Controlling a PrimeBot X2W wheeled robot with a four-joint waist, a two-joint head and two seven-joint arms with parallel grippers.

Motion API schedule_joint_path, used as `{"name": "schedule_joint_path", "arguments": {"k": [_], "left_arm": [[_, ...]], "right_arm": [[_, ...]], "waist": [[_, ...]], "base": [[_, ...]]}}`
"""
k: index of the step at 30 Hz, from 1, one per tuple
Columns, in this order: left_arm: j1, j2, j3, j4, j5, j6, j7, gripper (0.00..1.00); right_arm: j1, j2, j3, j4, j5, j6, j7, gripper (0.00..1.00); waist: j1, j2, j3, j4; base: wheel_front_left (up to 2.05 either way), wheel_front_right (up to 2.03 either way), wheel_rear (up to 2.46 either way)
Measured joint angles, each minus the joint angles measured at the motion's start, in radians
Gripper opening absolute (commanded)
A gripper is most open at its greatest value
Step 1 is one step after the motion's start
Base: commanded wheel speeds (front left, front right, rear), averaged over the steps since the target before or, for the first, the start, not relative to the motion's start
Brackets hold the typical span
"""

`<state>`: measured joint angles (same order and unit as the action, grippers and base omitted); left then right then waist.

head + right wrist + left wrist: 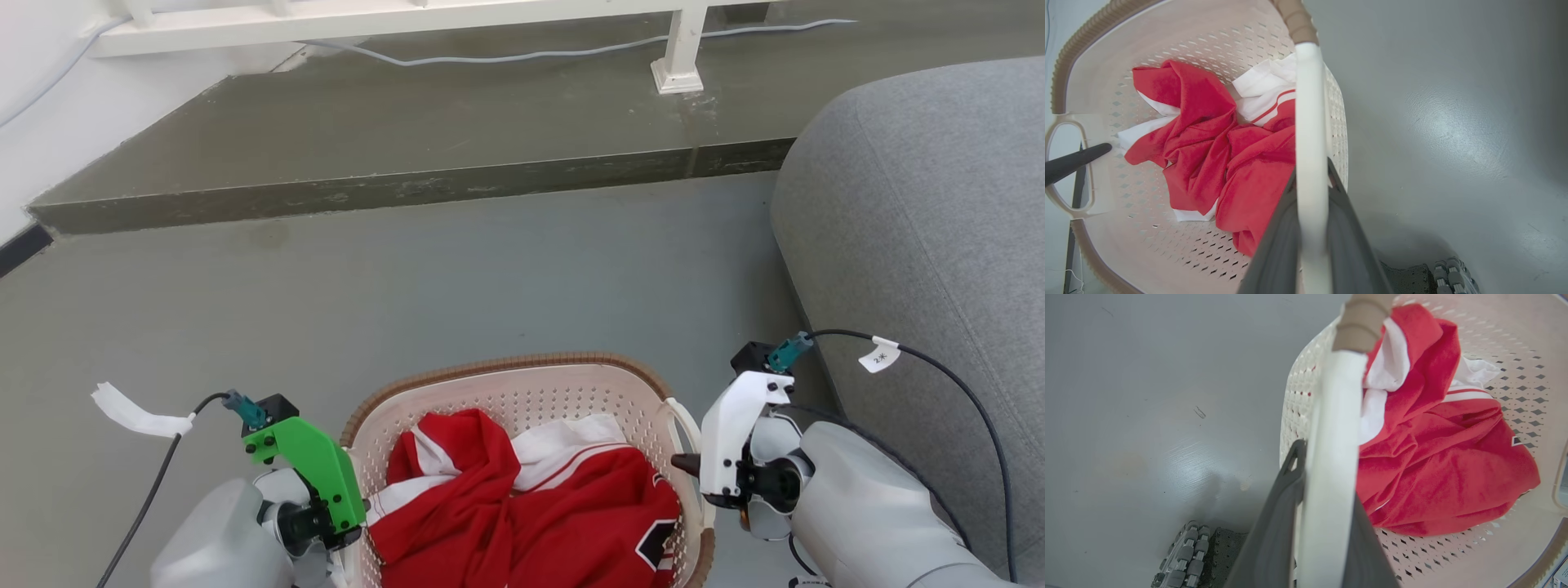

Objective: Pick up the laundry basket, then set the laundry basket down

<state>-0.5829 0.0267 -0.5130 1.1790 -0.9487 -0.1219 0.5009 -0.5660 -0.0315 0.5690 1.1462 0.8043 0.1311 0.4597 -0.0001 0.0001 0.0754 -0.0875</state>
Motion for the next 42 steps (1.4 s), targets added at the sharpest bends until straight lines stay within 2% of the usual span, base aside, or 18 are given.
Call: {"name": "schedule_joint_path", "arguments": {"k": [19, 42], "left_arm": [[-0.007, 0.017, -0.015, -0.042, 0.001, 0.0, -0.067, 0.0], [-0.121, 0.031, -0.045, -0.087, 0.065, -0.001, -0.276, 0.0]], "right_arm": [[-0.013, 0.0, 0.021, -0.028, 0.002, -0.018, -0.076, 0.0], [-0.111, 0.0, 0.032, -0.074, -0.04, -0.063, -0.303, 0.0]], "waist": [[0.0, 0.0, 0.079, -0.002], [0.0001, 0.0, 0.373, 0.005]], "base": [[0.0, 0.0, 0.0], [0.0, 0.0, 0.0]]}}
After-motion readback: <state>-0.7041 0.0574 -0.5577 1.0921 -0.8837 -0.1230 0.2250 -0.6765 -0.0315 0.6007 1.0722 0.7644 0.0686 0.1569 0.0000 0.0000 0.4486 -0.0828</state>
